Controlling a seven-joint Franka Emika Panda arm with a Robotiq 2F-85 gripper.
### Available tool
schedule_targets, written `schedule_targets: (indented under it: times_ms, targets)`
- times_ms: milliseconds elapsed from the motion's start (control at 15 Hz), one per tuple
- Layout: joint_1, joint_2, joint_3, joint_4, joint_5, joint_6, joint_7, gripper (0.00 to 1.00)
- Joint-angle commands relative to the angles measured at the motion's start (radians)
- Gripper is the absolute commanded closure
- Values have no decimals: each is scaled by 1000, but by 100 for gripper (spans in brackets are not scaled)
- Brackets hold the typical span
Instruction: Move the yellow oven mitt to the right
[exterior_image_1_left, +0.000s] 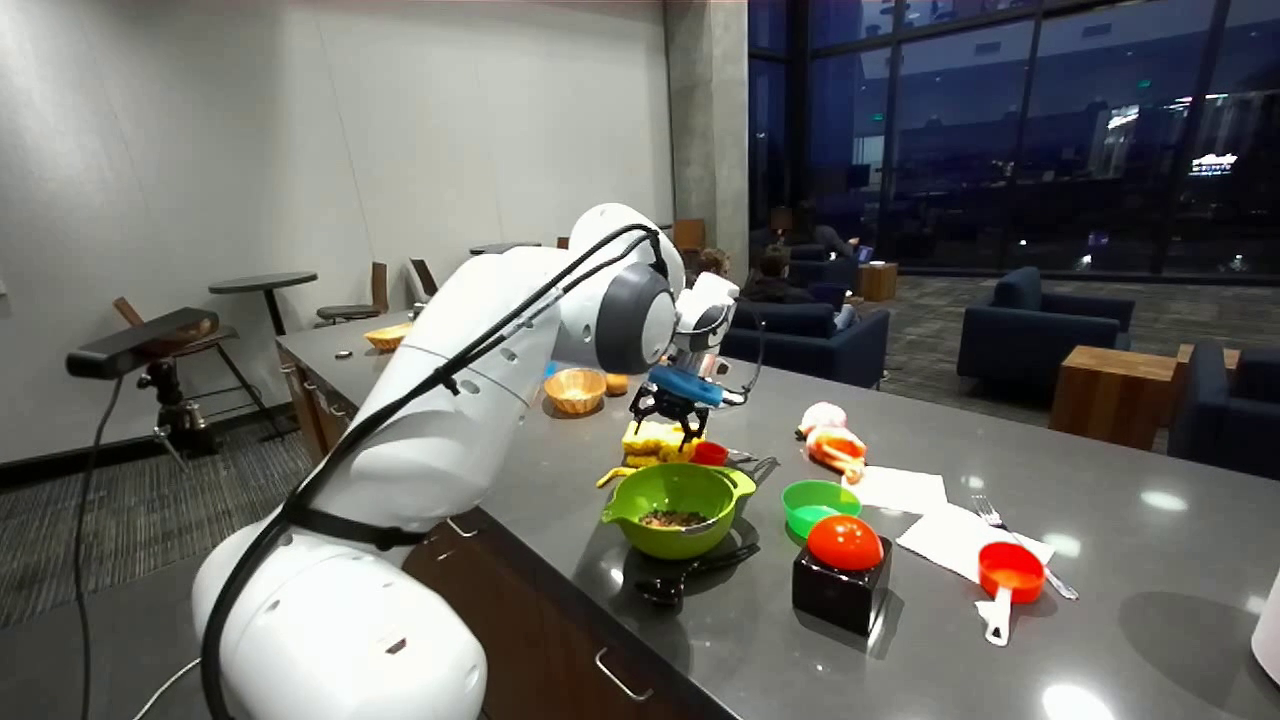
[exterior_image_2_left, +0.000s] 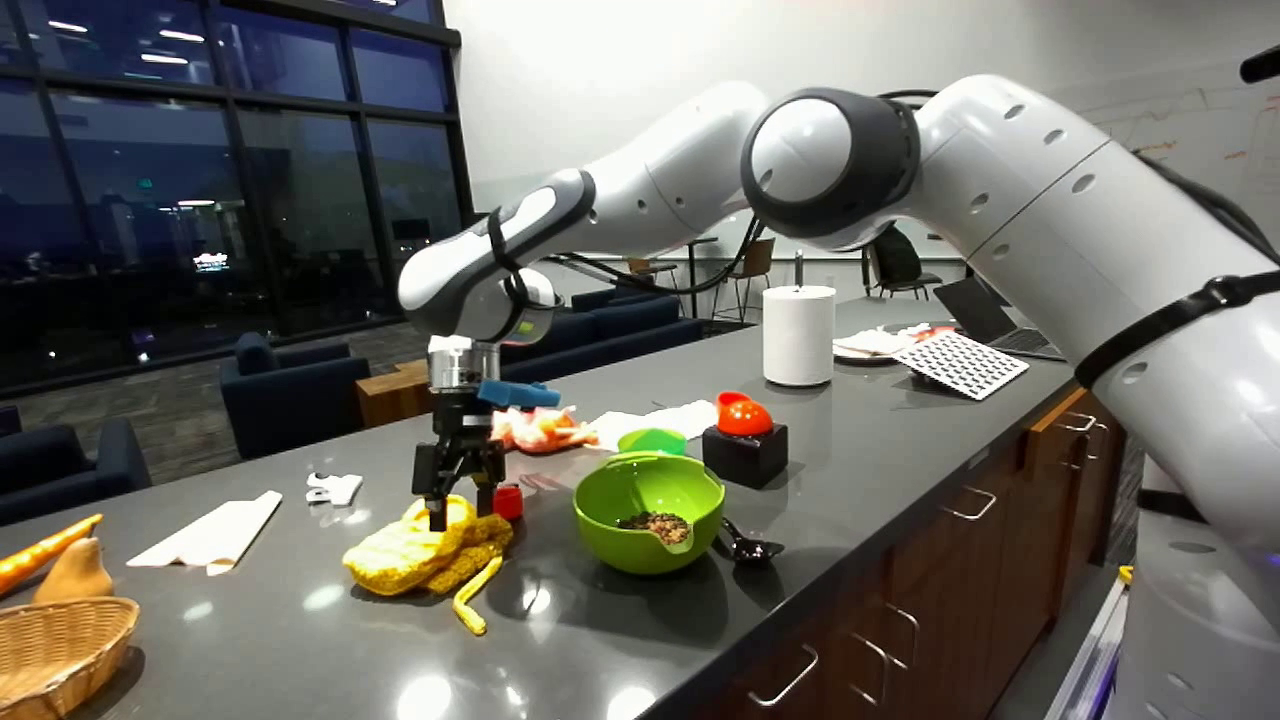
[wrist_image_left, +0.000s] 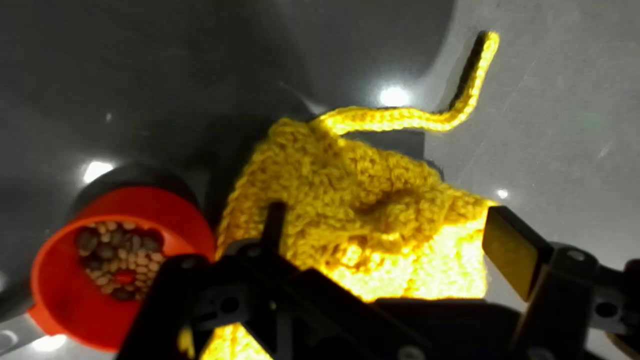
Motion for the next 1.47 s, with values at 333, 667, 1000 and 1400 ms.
schedule_targets:
  times_ms: [333,667,1000,1400]
  targets:
    - [-14,55,14,88,24,-80,-1,39]
    - [-16,53,16,101,32,-77,0,79]
    - [-15,53,15,114,40,-74,1,100]
    - [-9,60,14,134,35,-86,4,69]
